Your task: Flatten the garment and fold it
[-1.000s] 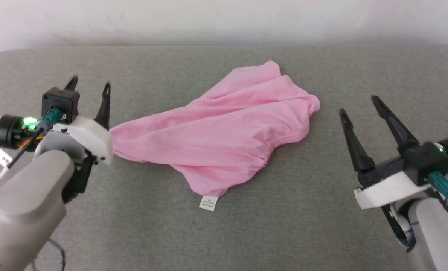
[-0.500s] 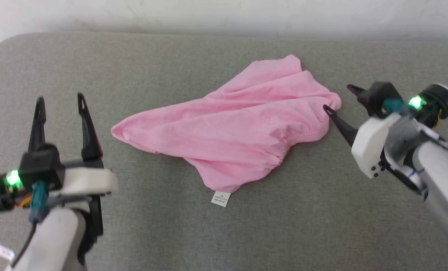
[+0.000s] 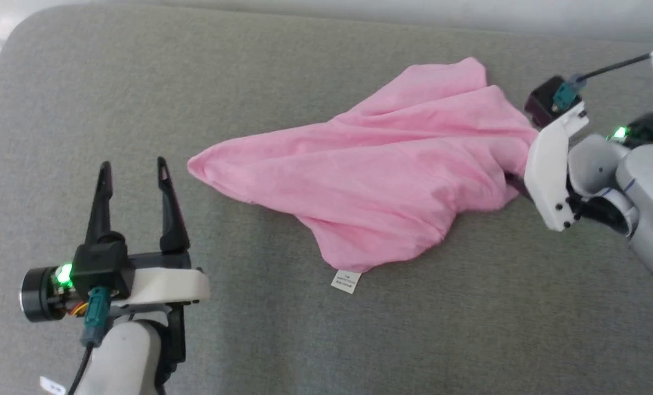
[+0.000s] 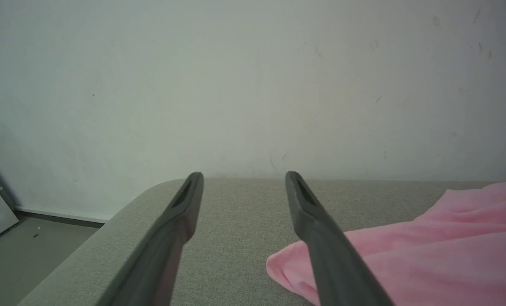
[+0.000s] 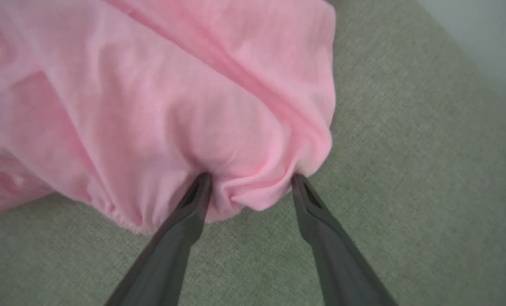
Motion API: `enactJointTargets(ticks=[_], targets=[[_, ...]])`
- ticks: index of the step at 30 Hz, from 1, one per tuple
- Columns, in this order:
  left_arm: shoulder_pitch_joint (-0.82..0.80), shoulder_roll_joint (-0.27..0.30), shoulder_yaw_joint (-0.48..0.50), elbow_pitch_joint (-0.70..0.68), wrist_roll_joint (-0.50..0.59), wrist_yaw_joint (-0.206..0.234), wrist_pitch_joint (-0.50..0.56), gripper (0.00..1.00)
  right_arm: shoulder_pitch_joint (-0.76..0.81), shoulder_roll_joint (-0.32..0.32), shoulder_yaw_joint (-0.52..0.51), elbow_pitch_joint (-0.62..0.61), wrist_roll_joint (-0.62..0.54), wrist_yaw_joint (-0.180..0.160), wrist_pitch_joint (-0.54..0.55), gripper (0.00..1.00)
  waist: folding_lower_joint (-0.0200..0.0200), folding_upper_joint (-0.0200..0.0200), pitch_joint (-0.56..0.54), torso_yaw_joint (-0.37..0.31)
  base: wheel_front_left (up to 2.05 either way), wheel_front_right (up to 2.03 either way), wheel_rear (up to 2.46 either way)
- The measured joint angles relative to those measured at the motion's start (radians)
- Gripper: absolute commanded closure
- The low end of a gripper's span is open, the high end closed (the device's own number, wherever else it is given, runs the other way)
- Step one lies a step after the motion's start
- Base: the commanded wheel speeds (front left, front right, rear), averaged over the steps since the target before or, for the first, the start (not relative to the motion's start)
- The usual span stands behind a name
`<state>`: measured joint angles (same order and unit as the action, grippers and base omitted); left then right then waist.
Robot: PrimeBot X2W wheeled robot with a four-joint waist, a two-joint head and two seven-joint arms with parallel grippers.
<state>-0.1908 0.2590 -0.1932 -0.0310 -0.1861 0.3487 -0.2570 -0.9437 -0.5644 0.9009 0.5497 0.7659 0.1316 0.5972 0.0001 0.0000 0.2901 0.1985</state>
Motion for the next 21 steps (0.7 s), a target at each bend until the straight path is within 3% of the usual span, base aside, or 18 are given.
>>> enactJointTargets(ticks=[7,8,9,13,21], targets=[[-0.003,-0.056,0.053,0.016,0.049,-0.054,0.0,0.0,-0.006,0.033,0.102,0.067,0.072,-0.002,-0.05,0.0,-0.0002,0.0,0.034,0.026,0.0,0.0,0.0],[-0.003,-0.061,0.064,0.019,0.056,-0.061,0.0,0.0,-0.014,0.029,0.116,0.068,0.072,-0.001,-0.073,0.67,-0.0001,0.0,0.035,0.024,0.0,0.0,0.0],[-0.003,-0.065,0.071,0.021,0.062,-0.068,0.0,0.0,-0.019,0.027,0.125,0.072,0.073,-0.001,-0.098,1.0,-0.0001,0.0,0.034,0.021,0.0,0.0,0.0],[0.001,-0.068,0.103,0.026,0.079,-0.093,0.0,0.0,-0.035,0.007,0.162,0.063,0.089,0.0,-0.182,1.0,0.0001,0.0,0.02,0.003,0.0,0.0,0.0],[0.008,-0.096,0.127,0.021,0.105,-0.13,0.0,0.0,-0.167,-0.174,0.165,-0.07,0.161,0.0,-0.201,1.0,-0.0003,0.0,-0.005,-0.039,0.0,0.0,0.0]])
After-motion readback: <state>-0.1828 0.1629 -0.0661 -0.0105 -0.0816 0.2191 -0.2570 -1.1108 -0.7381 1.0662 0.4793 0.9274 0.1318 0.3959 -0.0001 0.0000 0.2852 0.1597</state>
